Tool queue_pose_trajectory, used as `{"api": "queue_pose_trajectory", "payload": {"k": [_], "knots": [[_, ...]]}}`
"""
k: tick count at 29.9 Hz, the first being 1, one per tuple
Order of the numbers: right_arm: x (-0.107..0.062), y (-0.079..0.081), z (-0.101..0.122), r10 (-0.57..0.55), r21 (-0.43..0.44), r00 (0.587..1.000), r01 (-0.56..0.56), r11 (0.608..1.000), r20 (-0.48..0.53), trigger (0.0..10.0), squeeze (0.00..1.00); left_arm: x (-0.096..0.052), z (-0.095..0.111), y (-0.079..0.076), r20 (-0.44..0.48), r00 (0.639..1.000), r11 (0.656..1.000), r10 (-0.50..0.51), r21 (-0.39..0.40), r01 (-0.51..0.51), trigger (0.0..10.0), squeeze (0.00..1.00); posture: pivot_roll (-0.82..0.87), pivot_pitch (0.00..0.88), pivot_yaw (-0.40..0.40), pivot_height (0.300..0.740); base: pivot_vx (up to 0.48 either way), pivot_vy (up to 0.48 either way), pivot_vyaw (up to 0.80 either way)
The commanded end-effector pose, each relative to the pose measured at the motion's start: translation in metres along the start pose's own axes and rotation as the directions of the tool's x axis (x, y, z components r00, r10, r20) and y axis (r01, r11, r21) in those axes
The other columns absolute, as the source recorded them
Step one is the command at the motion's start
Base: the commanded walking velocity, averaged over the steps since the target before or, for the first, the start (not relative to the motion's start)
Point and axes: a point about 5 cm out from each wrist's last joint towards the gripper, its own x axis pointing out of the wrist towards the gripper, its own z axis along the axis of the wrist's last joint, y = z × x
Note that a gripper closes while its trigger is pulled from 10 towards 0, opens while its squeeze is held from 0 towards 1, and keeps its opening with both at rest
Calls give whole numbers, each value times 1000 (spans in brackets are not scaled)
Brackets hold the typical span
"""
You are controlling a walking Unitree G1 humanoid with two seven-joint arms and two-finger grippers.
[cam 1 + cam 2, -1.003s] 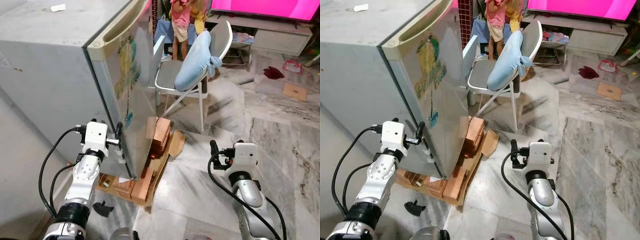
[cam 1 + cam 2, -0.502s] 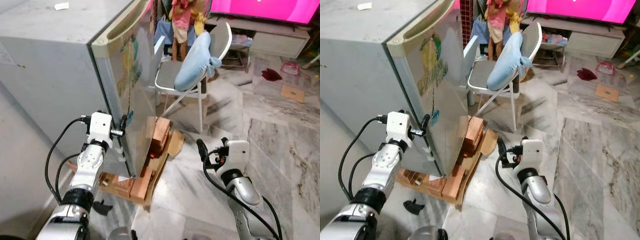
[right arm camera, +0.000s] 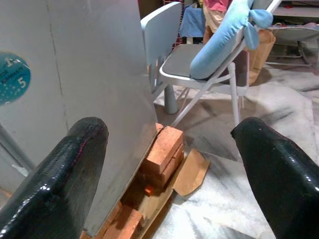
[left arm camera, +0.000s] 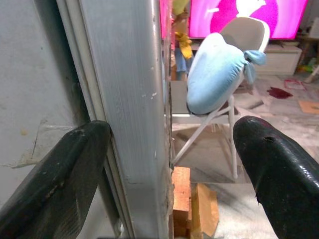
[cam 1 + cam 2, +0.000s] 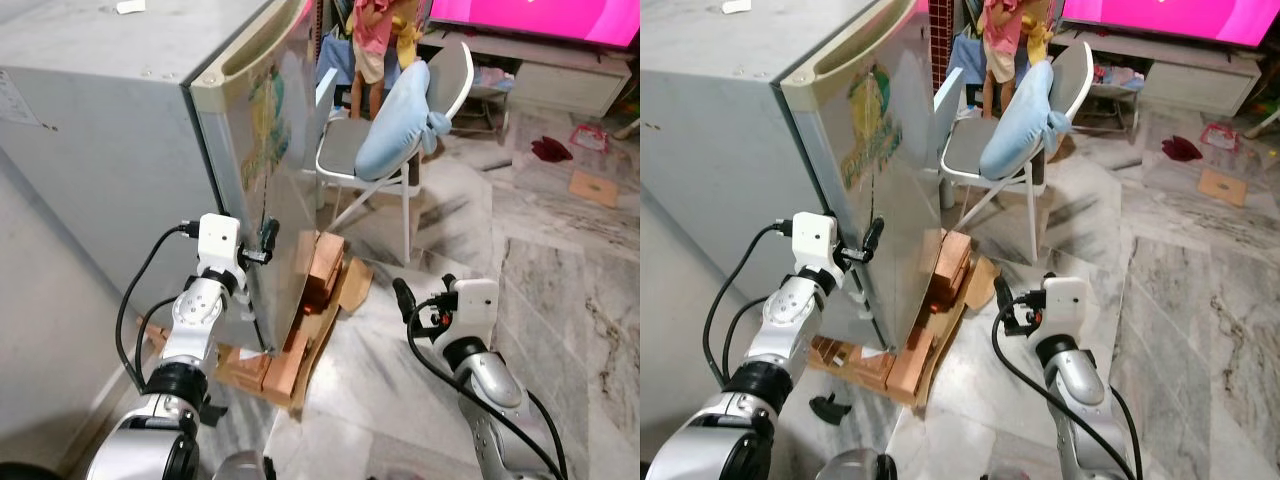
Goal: Restocking fridge
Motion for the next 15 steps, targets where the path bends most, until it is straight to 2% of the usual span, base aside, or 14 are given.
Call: {"api": "queue_pose_trajectory", "payload": {"k": [1,3,6,10,12,15], "knots": [[2,-2,5,-2,-5,1000,2,1000,14,10000,0,5,1,-14,-4,997,997,-76,19,76,10000,0,-95,0,12,740,0,0,0],[1,-2,5,-4,-5,1000,4,1000,14,10000,0,6,1,-15,-9,997,997,-76,20,76,10000,0,-95,0,12,740,0,0,0],[1,-2,6,-6,-7,1000,6,1000,15,10000,0,12,4,-16,-9,1000,996,-29,81,30,10000,0,-100,0,14,740,0,0,0],[1,-2,6,-7,-8,1000,7,1000,19,10000,0,18,8,-15,-16,1000,996,-9,87,10,10000,0,-101,0,15,740,0,0,0],[1,-2,6,-10,-10,1000,10,1000,21,10000,0,25,12,-14,-35,999,995,41,93,-38,10000,0,-100,0,15,740,0,0,0],[1,-2,7,-11,-8,1000,11,1000,23,10000,0,31,17,-18,-28,999,995,41,97,-38,10000,0,-103,0,16,740,0,0,0]]}}
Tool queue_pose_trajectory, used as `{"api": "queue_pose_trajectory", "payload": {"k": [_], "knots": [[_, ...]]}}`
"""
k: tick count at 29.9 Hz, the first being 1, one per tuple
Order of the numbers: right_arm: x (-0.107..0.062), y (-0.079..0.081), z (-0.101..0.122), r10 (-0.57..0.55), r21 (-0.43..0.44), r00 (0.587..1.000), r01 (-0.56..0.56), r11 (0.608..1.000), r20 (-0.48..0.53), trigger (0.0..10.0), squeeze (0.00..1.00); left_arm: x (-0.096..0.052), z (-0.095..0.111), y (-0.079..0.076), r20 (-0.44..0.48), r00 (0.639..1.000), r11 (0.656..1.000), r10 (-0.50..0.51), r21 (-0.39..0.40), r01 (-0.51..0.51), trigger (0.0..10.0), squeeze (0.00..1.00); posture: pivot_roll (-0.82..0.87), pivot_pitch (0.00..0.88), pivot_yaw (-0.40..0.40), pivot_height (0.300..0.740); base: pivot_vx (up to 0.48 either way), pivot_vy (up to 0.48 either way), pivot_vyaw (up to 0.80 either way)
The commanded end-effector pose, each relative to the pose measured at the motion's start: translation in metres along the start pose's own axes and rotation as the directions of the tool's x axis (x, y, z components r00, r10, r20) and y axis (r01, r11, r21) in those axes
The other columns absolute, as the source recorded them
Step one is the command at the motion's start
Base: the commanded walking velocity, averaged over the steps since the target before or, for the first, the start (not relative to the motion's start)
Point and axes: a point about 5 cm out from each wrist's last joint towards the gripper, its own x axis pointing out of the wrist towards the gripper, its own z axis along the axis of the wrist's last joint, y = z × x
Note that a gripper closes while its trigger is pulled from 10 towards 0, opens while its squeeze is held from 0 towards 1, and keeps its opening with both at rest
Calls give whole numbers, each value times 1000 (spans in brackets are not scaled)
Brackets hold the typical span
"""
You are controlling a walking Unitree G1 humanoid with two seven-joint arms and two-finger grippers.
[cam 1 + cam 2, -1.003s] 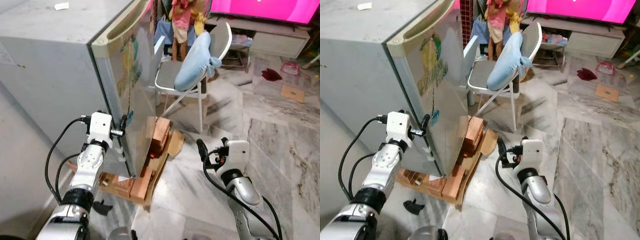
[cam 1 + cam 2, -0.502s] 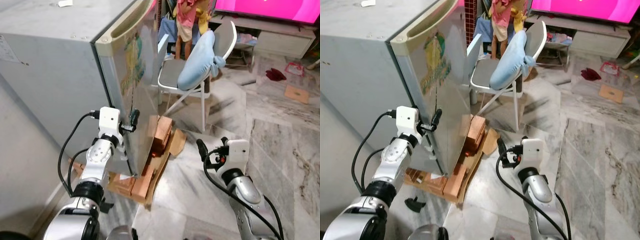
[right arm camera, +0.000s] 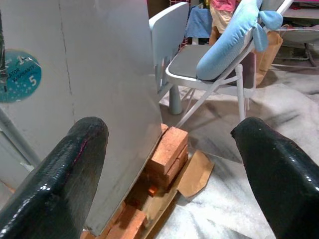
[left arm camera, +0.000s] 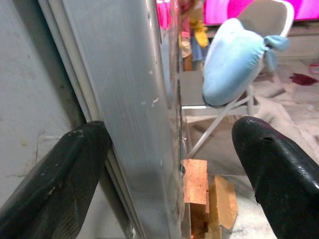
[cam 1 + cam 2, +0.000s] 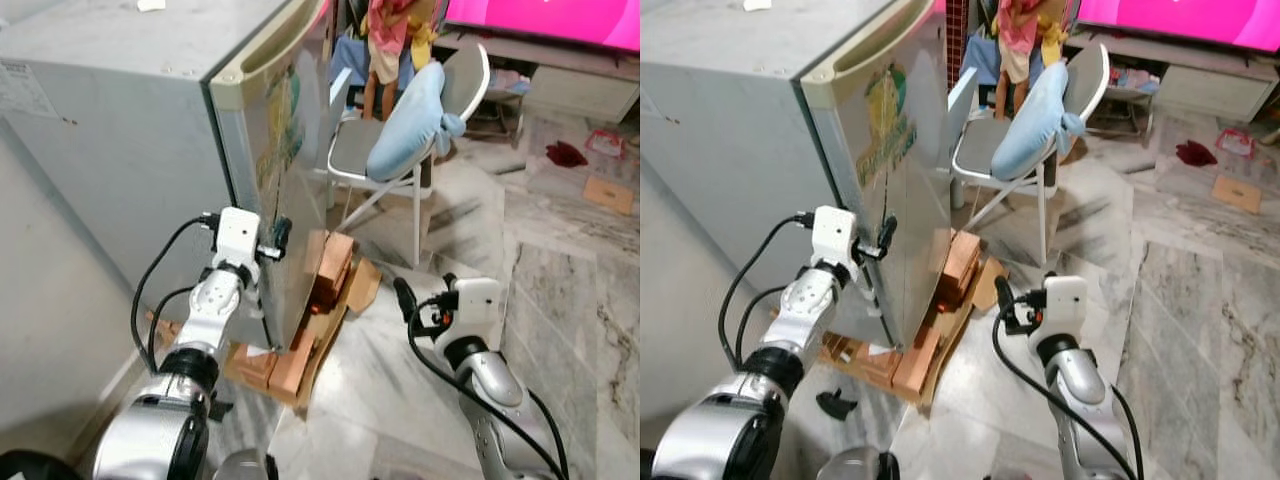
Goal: Restocking fridge
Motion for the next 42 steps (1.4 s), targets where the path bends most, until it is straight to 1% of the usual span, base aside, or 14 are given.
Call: {"api": "queue_pose_trajectory", "payload": {"k": [1,7,9,10,11,13,14,17,18,20,21,23,28,42], "knots": [[1,0,6,-7,-3,1000,7,1000,21,10000,0,9,14,-7,26,999,999,-32,22,31,10000,0,-105,0,15,740,0,0,0],[-1,1,5,-2,1,1000,2,1000,20,10000,0,17,24,-30,22,990,990,-139,-16,139,10000,0,-112,0,16,740,0,0,0],[-1,1,6,-4,2,1000,3,1000,24,10000,0,13,40,-72,104,911,917,-399,32,398,10000,0,-113,0,15,740,0,0,0],[-1,1,6,-4,2,1000,3,1000,24,10000,0,13,40,-72,104,911,917,-399,32,398,10000,0,-113,0,15,740,0,0,0],[-1,0,6,-7,-1,1000,7,1000,23,10000,0,10,44,-85,123,870,878,-478,36,478,10000,0,-103,0,12,740,0,0,0],[-1,0,6,-15,-3,1000,15,1000,26,10000,0,-2,46,-108,124,759,769,-639,60,637,10000,0,-103,0,12,740,0,0,0],[-1,-1,6,-26,-10,999,26,1000,31,10000,0,-14,47,-124,126,672,683,-729,79,726,10000,0,-99,0,8,740,0,0,0],[-1,-2,7,-72,-15,996,73,997,51,10000,0,-22,44,-132,128,632,642,-764,67,763,10000,0,-97,0,7,740,0,0,0],[-2,-3,8,-87,-17,994,88,996,59,10000,0,-23,42,-132,123,632,641,-765,61,765,10000,0,-97,0,7,740,0,0,0],[-3,-5,8,-123,-22,990,124,992,64,10000,0,-18,29,-116,69,705,708,-706,92,700,10000,0,-97,0,6,740,0,0,0],[-3,-5,8,-123,-22,990,124,992,64,10000,0,-18,29,-116,69,705,708,-706,92,700,10000,0,-97,0,6,740,0,0,0],[-6,-9,7,-146,-32,987,148,988,64,10000,0,-15,17,-92,27,777,776,-629,72,626,10000,0,-95,0,6,740,0,0,0],[-6,-11,6,-170,-28,984,172,985,60,10000,0,-21,3,-54,-12,846,843,-534,65,533,10000,0,-91,0,3,740,0,-137,-160],[-1,-8,8,-183,-35,980,186,982,82,10000,0,-30,-16,-20,-33,937,937,-349,9,349,10000,0,-111,0,15,740,0,-451,-392]]}}
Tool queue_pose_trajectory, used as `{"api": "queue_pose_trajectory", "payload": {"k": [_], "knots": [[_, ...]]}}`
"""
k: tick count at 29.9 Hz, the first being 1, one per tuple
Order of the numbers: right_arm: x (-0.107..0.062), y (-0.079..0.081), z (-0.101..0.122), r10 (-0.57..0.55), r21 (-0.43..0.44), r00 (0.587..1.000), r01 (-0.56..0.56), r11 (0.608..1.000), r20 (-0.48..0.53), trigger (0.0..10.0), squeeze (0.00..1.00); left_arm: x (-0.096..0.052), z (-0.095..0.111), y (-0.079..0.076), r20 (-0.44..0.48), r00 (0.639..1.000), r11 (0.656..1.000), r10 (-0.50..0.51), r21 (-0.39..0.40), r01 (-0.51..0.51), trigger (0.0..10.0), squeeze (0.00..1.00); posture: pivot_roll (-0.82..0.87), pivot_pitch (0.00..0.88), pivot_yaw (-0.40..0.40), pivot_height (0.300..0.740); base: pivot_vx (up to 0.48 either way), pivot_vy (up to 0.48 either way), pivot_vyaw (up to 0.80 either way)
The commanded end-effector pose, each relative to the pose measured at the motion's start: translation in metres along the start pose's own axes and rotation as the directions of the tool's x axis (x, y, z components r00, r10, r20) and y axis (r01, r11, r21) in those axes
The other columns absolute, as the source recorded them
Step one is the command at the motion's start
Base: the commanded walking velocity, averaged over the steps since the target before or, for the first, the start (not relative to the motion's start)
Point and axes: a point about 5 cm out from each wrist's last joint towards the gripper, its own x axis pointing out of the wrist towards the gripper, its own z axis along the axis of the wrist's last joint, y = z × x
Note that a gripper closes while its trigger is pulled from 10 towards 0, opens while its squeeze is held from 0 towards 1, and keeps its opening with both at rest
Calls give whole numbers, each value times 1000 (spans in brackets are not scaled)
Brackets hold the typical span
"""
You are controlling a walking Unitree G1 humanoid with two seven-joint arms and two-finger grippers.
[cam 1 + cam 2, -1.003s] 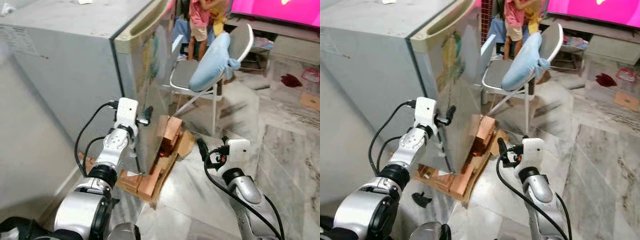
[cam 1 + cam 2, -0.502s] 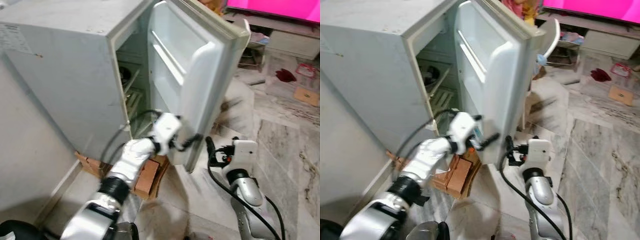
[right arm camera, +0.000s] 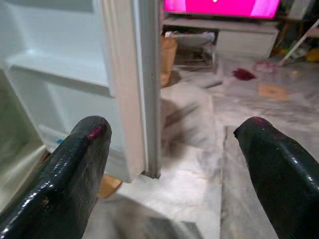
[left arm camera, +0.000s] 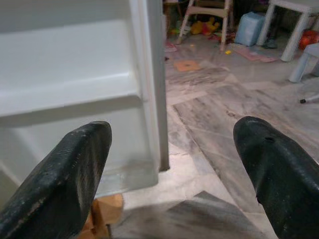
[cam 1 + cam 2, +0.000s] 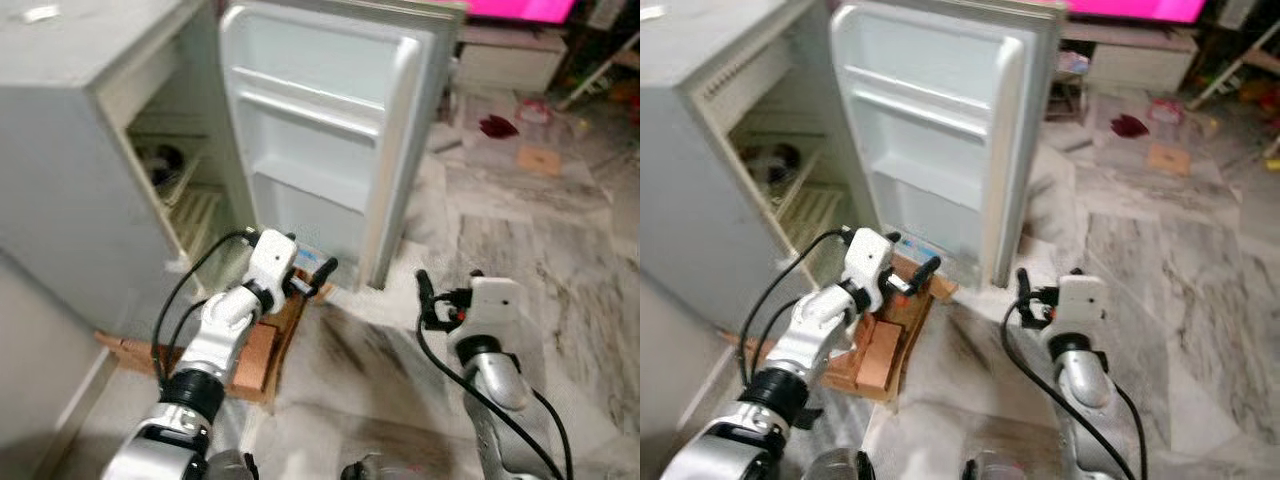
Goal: Restocking fridge
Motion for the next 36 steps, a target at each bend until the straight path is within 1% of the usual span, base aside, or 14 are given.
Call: {"api": "queue_pose_trajectory", "payload": {"k": [1,7,9,14,17,18,21,23,24,25,28,29,32,36], "knots": [[3,6,3,10,6,1000,-10,1000,18,10000,0,-10,-6,13,-15,997,998,70,4,-70,10000,0,-111,0,17,740,0,-439,0],[9,11,6,40,-2,999,-40,999,30,10000,0,-14,-11,15,-32,993,993,116,28,-115,10000,0,-104,0,7,740,90,-419,0],[13,13,8,43,0,999,-43,999,33,10000,0,-14,-10,23,-40,985,986,165,41,-164,10000,0,-93,0,-1,740,349,-324,0],[16,14,10,49,-1,998,-49,999,37,10000,0,-11,-4,30,-30,978,978,207,47,-206,10000,0,-80,0,-4,740,384,-282,0],[17,14,10,50,-1,998,-50,999,38,10000,0,-10,-1,31,-24,976,975,216,52,-214,10000,0,-78,0,-4,740,405,-255,0],[18,14,11,52,-4,998,-52,999,40,10000,0,-8,1,28,-15,976,973,218,76,-216,10000,0,-63,0,-4,740,428,0,0],[17,15,13,53,-4,998,-53,999,46,10000,0,-8,4,24,-5,976,972,219,87,-217,10000,0,-57,6,-1,740,433,0,0],[15,15,11,49,1,998,-49,999,43,10000,0,-11,1,23,-10,976,972,219,94,-217,10000,0,-59,6,2,740,431,0,0],[13,15,8,43,5,998,-44,999,34,10000,0,-15,-5,21,-31,975,973,219,87,-216,10000,0,-64,1,5,740,435,0,0],[13,15,8,43,5,998,-44,999,34,10000,0,-15,-5,21,-31,975,973,219,87,-216,10000,0,-64,1,5,740,435,0,0],[11,12,4,19,7,1000,-19,1000,16,10000,0,-23,-17,21,-67,971,971,231,71,-227,10000,0,-77,4,-7,740,433,0,0],[11,11,4,14,10,1000,-14,1000,13,10000,0,-28,-22,22,-84,966,969,244,56,-240,10000,0,-82,9,-2,740,424,0,0],[11,13,5,25,5,999,-25,1000,21,10000,0,-40,-32,24,-115,962,968,248,70,-241,10000,0,-86,5,10,740,419,0,0],[14,11,6,1,11,1000,-1,1000,30,10000,0,-42,-29,29,-102,959,964,265,61,-260,10000,0,-83,0,19,740,398,-261,0]]}}
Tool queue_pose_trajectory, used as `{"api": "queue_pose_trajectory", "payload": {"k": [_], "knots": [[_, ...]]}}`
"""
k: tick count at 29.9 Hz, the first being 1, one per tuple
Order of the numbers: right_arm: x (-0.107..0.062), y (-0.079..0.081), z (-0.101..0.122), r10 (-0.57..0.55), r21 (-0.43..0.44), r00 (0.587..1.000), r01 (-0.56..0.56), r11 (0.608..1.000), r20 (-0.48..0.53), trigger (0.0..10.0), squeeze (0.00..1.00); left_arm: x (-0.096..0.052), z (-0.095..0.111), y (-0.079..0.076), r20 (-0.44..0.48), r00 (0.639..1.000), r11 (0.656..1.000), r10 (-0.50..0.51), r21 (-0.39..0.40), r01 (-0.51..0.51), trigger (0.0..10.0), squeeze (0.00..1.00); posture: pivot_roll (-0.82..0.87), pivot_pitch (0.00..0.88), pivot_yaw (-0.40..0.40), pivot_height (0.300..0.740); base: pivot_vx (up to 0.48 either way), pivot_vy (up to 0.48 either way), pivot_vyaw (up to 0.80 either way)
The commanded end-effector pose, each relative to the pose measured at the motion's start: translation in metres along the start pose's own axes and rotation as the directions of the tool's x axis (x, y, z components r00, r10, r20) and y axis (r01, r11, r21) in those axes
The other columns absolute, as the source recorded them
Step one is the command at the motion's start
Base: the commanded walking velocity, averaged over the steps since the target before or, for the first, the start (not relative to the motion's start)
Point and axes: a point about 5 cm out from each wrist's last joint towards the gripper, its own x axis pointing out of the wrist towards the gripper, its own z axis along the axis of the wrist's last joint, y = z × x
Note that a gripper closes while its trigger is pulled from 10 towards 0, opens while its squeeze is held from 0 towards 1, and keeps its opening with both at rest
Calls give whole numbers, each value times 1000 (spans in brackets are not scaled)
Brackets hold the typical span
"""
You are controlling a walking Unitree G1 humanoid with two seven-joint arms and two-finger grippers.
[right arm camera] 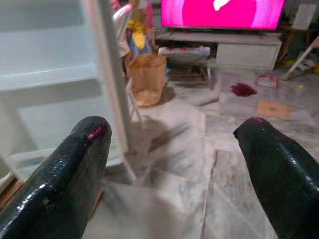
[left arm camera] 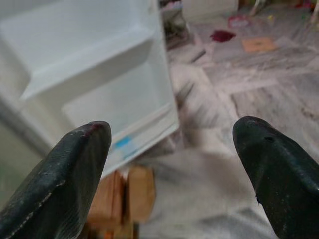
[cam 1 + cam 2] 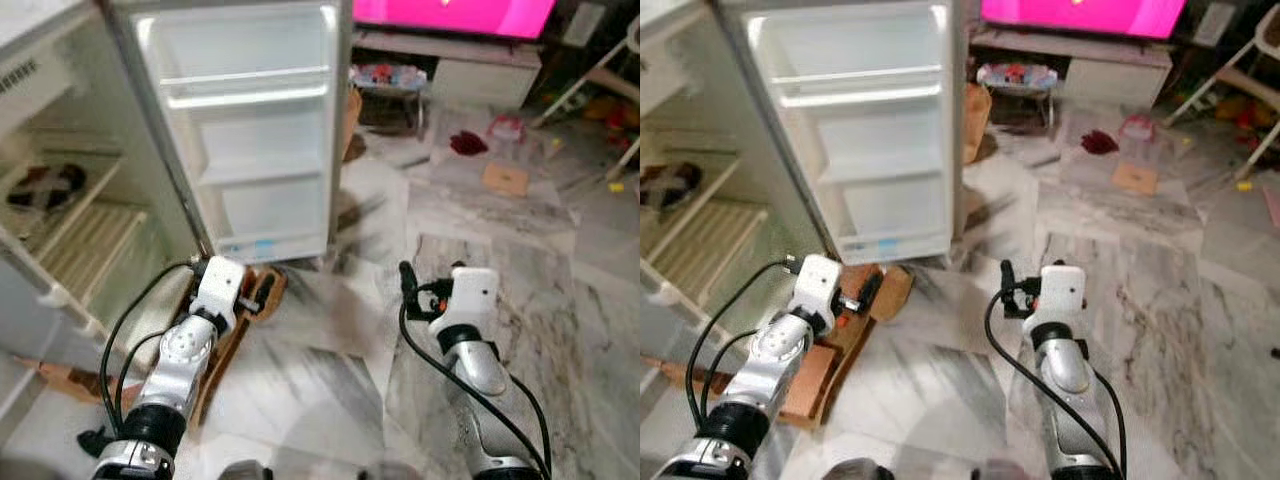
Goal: Restocking fridge
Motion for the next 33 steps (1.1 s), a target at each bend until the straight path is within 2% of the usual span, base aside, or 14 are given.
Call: {"api": "queue_pose_trajectory", "payload": {"k": [1,8,14,20,33], "knots": [[3,-5,1,-26,-10,1000,26,1000,2,10000,0,3,9,-2,34,999,1000,-12,-17,13,10000,0,-84,0,22,740,334,-341,0],[12,6,6,11,-13,1000,-11,1000,11,10000,0,11,19,-11,70,997,999,-33,-37,35,10000,0,-88,0,16,740,314,-359,-642],[18,10,19,40,-43,997,-37,998,68,10000,0,13,22,-20,85,995,997,-50,-52,55,10000,0,-92,0,10,740,312,-361,-800],[15,11,11,41,-42,998,-39,998,44,10000,0,14,20,-25,85,995,996,-61,-58,66,10000,0,-91,0,-1,740,337,-338,-800],[19,7,13,25,-53,998,-22,998,56,10000,0,13,21,-30,96,992,994,-83,-65,90,10000,0,-93,0,4,740,349,-326,-800]]}}
